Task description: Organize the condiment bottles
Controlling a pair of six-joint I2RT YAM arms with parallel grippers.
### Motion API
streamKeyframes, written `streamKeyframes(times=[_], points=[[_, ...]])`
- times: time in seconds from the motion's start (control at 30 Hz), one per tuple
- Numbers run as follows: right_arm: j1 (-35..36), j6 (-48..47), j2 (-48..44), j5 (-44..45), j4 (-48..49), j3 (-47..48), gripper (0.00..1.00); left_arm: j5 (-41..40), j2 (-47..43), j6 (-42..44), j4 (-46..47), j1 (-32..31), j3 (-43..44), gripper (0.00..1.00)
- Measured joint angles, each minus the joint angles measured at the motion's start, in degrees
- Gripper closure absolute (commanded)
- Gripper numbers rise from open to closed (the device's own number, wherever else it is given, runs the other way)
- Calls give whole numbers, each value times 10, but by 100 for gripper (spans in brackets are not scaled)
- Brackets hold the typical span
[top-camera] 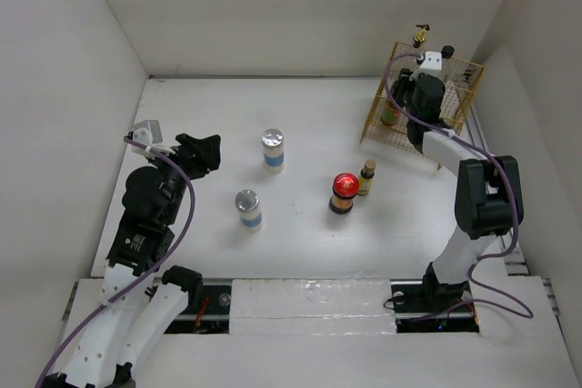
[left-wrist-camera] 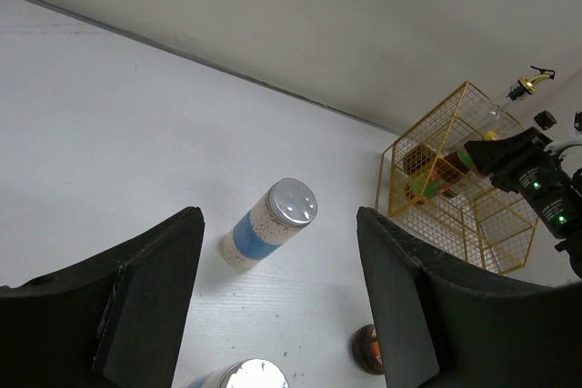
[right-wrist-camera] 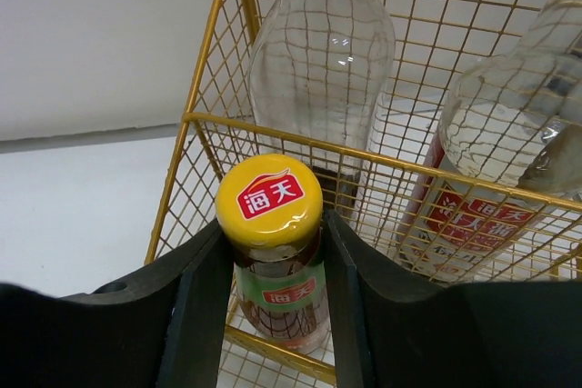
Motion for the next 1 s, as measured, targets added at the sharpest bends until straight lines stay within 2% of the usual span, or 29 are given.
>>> streamKeyframes(times=[0.03, 0.13, 0.17, 0.3, 0.4, 0.57, 0.6, 0.67, 0.7, 0.77, 0.83, 0.87, 0.93, 0.97, 1.0], points=[[0, 2, 0, 0, 3, -2, 48, 0, 0, 0, 0, 0, 0, 36], [0, 18, 0, -3, 16, -8, 34, 0, 0, 0, 0, 0, 0, 35], [0, 23, 0, -5, 19, -8, 26, 0, 0, 0, 0, 0, 0, 34], [0, 33, -9, -7, 21, -8, 12, 0, -1, 0, 0, 0, 0, 31], [0, 38, -40, -6, 2, -10, 7, 3, -1, 0, 0, 0, 0, 31], [12, 46, -159, 0, -31, -49, 6, 6, -1, 0, 1, 0, 0, 29], [19, 51, -186, 1, -36, -59, 8, 6, -1, 0, 1, 0, 0, 29], [44, 63, -244, 5, -50, -89, 29, 6, -1, 0, 2, 0, 0, 29], [59, 69, -269, 7, -54, -106, 41, 6, -2, 0, 2, 0, 0, 29], [106, 83, -318, 10, -78, -147, 76, 6, -3, 0, 2, 0, 0, 29], [159, 94, -353, 9, -115, -178, 86, 6, -4, 0, 2, 0, 0, 29], [184, 98, -366, 6, -147, -188, 85, 6, -5, 0, 2, 0, 0, 29], [227, 103, -390, 5, -214, -198, 72, 6, -5, 0, 3, 0, 0, 29], [244, 104, -403, 5, -254, -201, 47, 6, -5, 0, 3, 0, 0, 29], [260, 106, -418, 5, -296, -202, 36, 6, -5, 0, 3, 0, 0, 29]])
